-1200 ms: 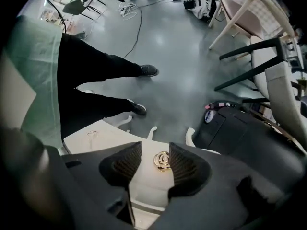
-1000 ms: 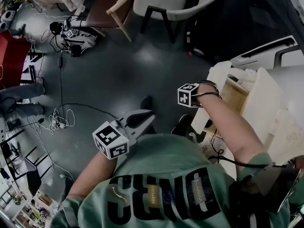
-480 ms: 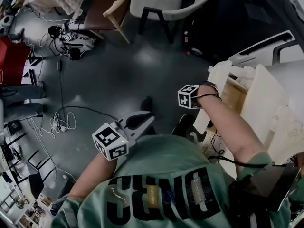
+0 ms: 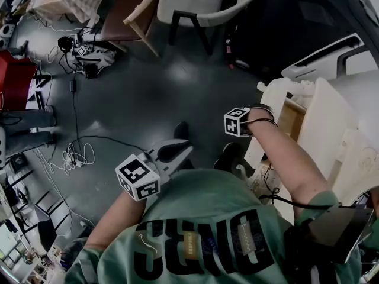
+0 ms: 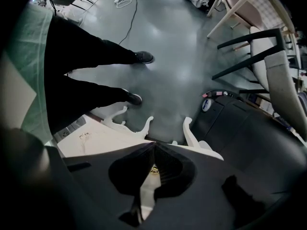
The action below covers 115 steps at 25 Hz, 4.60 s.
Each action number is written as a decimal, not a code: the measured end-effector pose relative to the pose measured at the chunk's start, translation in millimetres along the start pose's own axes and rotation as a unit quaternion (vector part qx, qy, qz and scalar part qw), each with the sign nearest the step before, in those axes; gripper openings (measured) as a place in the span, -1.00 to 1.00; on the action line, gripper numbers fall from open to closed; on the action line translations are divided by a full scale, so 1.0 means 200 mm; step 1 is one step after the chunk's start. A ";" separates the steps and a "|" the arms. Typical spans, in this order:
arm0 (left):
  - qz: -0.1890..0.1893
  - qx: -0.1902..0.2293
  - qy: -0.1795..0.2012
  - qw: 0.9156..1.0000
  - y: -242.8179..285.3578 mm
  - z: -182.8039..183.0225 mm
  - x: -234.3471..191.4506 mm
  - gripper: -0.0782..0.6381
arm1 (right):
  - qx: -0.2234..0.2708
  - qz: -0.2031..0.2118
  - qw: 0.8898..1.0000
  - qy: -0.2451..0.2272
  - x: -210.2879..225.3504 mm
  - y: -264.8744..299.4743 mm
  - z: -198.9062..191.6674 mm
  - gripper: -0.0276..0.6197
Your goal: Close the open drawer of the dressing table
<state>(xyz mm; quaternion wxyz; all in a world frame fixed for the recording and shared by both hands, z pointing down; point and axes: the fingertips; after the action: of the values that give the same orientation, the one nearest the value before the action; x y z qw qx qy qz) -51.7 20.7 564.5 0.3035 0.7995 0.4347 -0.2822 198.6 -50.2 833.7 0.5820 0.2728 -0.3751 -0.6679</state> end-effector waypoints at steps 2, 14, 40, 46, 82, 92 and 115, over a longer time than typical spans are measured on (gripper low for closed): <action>-0.001 -0.001 0.001 1.000 0.01 0.01 0.00 -0.70 | -0.002 0.004 1.000 0.002 -0.01 0.02 -0.02 -0.88; -0.013 -0.014 0.006 1.000 0.13 0.03 0.04 -0.70 | -0.012 0.025 0.999 0.022 -0.06 0.10 -0.15 -0.88; -0.040 -0.048 0.014 0.998 0.35 0.02 0.10 -0.70 | -0.037 0.061 0.996 0.053 -0.17 0.32 -0.43 -0.88; -0.044 -0.055 0.013 0.997 0.38 0.02 0.11 -0.70 | -0.039 0.065 0.995 0.058 -0.19 0.34 -0.45 -0.88; -0.054 -0.066 0.013 0.996 0.48 0.00 0.14 -0.72 | -0.091 0.089 0.990 0.067 -0.28 0.54 -0.68 -0.88; -0.053 -0.070 0.016 0.996 0.49 -0.02 0.14 -0.76 | -0.095 0.095 0.988 0.069 -0.29 0.56 -0.69 -0.88; -0.049 -0.089 0.010 0.995 0.50 -0.03 0.12 -0.76 | -0.176 0.104 0.978 -0.038 -0.48 0.67 -0.74 -0.88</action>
<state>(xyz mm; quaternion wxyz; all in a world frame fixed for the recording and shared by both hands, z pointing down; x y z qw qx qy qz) 45.9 -6.7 575.2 0.3547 0.7498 0.4998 -0.2493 410.8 10.7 852.7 0.6724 0.1004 -0.2996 -0.6693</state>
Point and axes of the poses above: the fingertips, and each gripper's own axes: y forward along the fingers, x to its right, z out of its top, and after that the axes turned 8 degrees about -z, right-handed
